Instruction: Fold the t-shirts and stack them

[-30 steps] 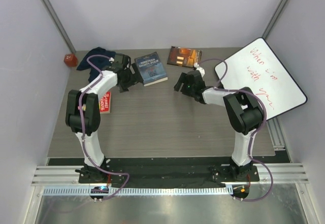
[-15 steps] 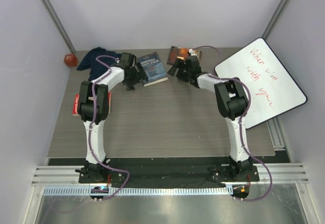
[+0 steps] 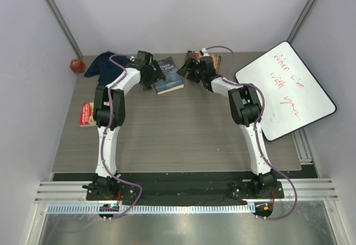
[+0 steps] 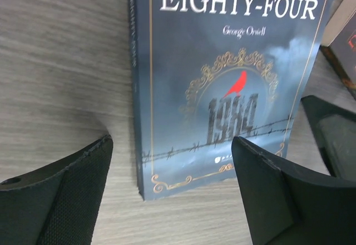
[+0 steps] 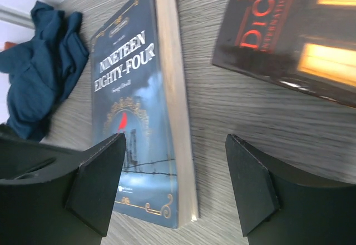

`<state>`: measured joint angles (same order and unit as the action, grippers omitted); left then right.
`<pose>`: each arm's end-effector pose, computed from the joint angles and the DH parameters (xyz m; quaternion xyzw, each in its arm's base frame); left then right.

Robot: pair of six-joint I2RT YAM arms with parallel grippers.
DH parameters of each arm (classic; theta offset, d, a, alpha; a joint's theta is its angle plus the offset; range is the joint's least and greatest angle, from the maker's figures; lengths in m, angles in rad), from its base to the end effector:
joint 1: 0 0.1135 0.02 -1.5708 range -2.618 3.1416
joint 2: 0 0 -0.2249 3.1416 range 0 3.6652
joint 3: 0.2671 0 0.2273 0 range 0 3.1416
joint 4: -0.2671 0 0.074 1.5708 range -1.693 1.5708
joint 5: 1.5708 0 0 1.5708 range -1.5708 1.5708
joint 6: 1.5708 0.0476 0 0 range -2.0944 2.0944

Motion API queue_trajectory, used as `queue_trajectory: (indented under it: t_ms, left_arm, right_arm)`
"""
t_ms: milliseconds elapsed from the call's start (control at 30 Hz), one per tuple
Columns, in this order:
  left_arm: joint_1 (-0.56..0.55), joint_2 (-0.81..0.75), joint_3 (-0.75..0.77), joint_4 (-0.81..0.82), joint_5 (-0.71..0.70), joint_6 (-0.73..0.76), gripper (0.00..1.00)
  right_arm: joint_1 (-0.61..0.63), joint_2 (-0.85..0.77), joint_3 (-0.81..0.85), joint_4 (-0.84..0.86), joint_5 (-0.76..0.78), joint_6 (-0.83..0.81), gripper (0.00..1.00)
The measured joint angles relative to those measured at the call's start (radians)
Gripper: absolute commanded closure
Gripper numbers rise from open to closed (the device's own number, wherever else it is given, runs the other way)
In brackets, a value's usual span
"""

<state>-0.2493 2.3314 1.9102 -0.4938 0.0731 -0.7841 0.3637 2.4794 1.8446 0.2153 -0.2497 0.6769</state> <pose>0.4582 -0.1202 0.1453 -0.2386 0.9156 -0.1891 0.2627 0.4810 0.1957 0.1211 0.0629 0.8327 0.3592 0.4167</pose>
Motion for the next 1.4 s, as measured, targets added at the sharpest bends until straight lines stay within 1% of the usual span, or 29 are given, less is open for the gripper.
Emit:
queue_trajectory:
  t_ms: [200, 267, 300, 333, 400, 433, 500, 533, 567, 633, 700, 733, 767, 800, 833, 867, 900, 933, 1100, 1267, 1300, 1333, 1367, 1400]
  left_arm:
    - [-0.027, 0.054, 0.080, 0.002, -0.001, -0.006, 0.12]
    - [-0.040, 0.062, 0.095, -0.009, -0.026, 0.001, 0.13]
    - [-0.043, 0.064, 0.099, -0.013, -0.038, 0.003, 0.15]
    - [-0.045, 0.064, 0.100, -0.014, -0.044, 0.004, 0.21]
    - [-0.048, 0.064, 0.099, -0.016, -0.055, 0.004, 0.27]
    - [-0.048, 0.064, 0.095, -0.016, -0.064, 0.004, 0.32]
    - [-0.048, 0.057, 0.075, -0.005, -0.074, 0.003, 0.34]
    - [-0.048, 0.052, 0.061, 0.005, -0.081, 0.003, 0.37]
    - [-0.048, 0.046, 0.048, 0.016, -0.084, 0.002, 0.40]
    - [-0.048, 0.038, 0.027, 0.034, -0.092, 0.002, 0.49]
    - [-0.047, 0.034, 0.015, 0.038, -0.100, 0.003, 0.55]
    - [-0.046, 0.033, 0.010, 0.038, -0.107, 0.004, 0.62]
    - [-0.045, 0.031, 0.004, 0.039, -0.110, 0.005, 0.66]
    - [-0.043, 0.027, -0.003, 0.042, -0.110, 0.001, 0.78]
    - [-0.042, 0.024, -0.009, 0.047, -0.109, -0.002, 0.84]
    - [-0.040, 0.020, -0.018, 0.055, -0.108, -0.006, 0.90]
    - [-0.037, 0.011, -0.025, 0.055, -0.109, -0.009, 1.00]
    - [-0.033, 0.006, -0.033, 0.059, -0.106, -0.014, 1.00]
    - [-0.024, -0.017, -0.072, 0.085, -0.113, -0.013, 1.00]
    - [-0.024, -0.046, -0.142, 0.166, -0.110, -0.001, 0.99]
    - [-0.024, -0.049, -0.149, 0.177, -0.110, 0.002, 0.86]
    - [-0.024, -0.050, -0.153, 0.182, -0.110, 0.004, 0.78]
    - [-0.024, -0.050, -0.154, 0.183, -0.111, 0.006, 0.67]
    - [-0.024, -0.050, -0.154, 0.183, -0.109, 0.005, 0.48]
  right_arm:
    - [0.037, 0.037, 0.034, 0.036, -0.043, 0.020, 0.22]
    - [0.052, 0.042, 0.038, 0.050, -0.019, 0.010, 0.23]
    - [0.052, 0.043, 0.037, 0.051, -0.019, 0.011, 0.24]
    - [0.052, 0.043, 0.037, 0.055, -0.021, 0.014, 0.25]
    - [0.052, 0.044, 0.027, 0.072, -0.020, 0.018, 0.27]
    - [0.051, 0.044, 0.020, 0.086, -0.020, 0.023, 0.28]
    - [0.048, 0.044, -0.007, 0.132, -0.022, 0.037, 0.32]
    - [0.048, 0.044, -0.016, 0.148, -0.022, 0.039, 0.35]
    - [0.047, 0.044, -0.027, 0.166, -0.019, 0.042, 0.41]
    - [0.044, 0.044, -0.042, 0.193, -0.018, 0.048, 0.46]
    - [0.040, 0.045, -0.055, 0.206, -0.015, 0.061, 0.53]
    - [0.038, 0.045, -0.060, 0.211, -0.014, 0.065, 0.58]
    - [0.036, 0.045, -0.067, 0.216, -0.014, 0.068, 0.61]
    - [0.035, 0.045, -0.074, 0.222, -0.011, 0.073, 0.65]
    - [0.032, 0.045, -0.080, 0.230, -0.012, 0.077, 0.80]
    - [0.031, 0.045, -0.085, 0.234, -0.010, 0.080, 0.86]
    - [0.029, 0.045, -0.093, 0.239, -0.006, 0.082, 0.91]
    - [0.026, 0.045, -0.100, 0.244, -0.007, 0.089, 0.99]
    - [0.023, 0.041, -0.147, 0.314, -0.005, 0.123, 0.99]
    - [0.023, -0.006, -0.263, 0.396, -0.003, 0.154, 0.99]
    - [0.023, -0.013, -0.281, 0.410, -0.003, 0.161, 0.95]
    - [0.023, -0.015, -0.288, 0.416, -0.004, 0.164, 0.78]
    - [0.023, -0.018, -0.298, 0.425, -0.004, 0.167, 0.73]
    - [0.023, -0.021, -0.305, 0.430, -0.004, 0.171, 0.71]
